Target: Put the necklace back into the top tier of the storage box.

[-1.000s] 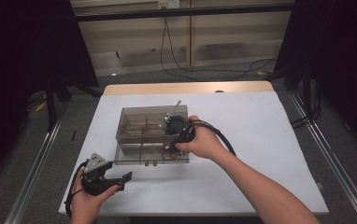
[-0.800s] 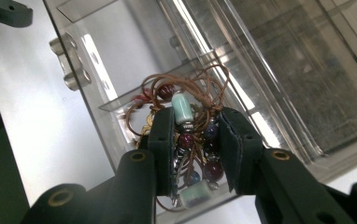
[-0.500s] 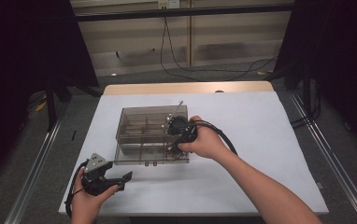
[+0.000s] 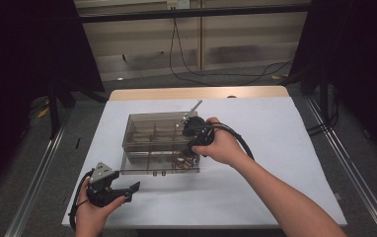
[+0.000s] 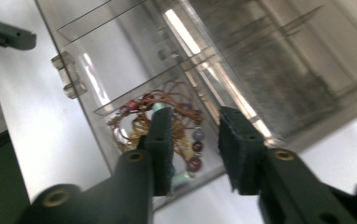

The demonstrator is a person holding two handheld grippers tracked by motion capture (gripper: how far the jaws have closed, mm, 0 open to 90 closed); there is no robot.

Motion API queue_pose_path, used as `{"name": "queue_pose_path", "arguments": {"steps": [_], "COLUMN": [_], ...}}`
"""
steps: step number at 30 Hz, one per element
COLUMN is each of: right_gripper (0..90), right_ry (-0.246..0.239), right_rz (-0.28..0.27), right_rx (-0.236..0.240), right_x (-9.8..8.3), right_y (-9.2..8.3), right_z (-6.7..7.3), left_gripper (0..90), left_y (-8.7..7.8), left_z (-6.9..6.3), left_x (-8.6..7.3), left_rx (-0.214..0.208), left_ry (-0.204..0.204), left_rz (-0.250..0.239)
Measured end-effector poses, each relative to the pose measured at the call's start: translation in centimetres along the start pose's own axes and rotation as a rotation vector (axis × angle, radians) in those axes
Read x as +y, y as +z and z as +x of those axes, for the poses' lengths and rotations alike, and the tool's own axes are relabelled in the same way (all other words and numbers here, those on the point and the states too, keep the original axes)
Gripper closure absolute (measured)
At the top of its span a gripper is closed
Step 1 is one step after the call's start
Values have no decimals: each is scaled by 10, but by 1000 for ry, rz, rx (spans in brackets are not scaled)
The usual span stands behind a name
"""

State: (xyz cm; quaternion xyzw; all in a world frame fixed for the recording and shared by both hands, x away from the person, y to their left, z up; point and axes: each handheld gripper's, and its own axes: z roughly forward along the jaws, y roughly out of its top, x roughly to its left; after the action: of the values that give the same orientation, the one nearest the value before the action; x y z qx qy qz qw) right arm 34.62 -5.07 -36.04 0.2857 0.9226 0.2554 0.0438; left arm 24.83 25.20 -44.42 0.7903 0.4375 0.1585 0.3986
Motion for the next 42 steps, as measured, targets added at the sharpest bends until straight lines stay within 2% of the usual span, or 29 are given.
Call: {"name": "queue_pose_path", "arguments": {"steps": [7,8,12,16,27,29,31,35,36,39,42], "right_gripper": [750,763,813,839,854,866,877,897,897,900,900], "right_ry": [23,38,52,65,73,77,84,67,66,90,69], "right_rz": [-34,-41,-54,-63,-102,-105,-109,-112,-111,-117,-124], "right_rx": [-49,-50,-82,-107,-159,-160,-152,-157,-156,-144,-152], "right_x": [-4,-4,-5,-6,-7,-7,-7,-7,-7,-8,-8], "right_y": [-12,-13,-15,-13,-3,-2,-1,0,0,0,0], "right_z": [-11,-12,-17,-22,-28,-29,-29,-28,-28,-28,-28], "left_gripper": [167,172,195,230,342,364,378,388,388,387,391], "left_y": [0,1,-1,-4,-9,-10,-12,-13,-12,-13,-13], "left_z": [-2,-2,-2,-5,-5,-6,-5,-4,-5,-5,-5], "left_x": [1,1,1,2,1,0,0,0,-1,-1,0], "left_rx": [-7,-6,-4,-4,8,15,14,23,18,16,19], "left_ry": [-1,-13,-8,18,21,8,13,12,-5,-4,-3], "left_rz": [19,13,11,15,33,23,26,41,30,32,34]}}
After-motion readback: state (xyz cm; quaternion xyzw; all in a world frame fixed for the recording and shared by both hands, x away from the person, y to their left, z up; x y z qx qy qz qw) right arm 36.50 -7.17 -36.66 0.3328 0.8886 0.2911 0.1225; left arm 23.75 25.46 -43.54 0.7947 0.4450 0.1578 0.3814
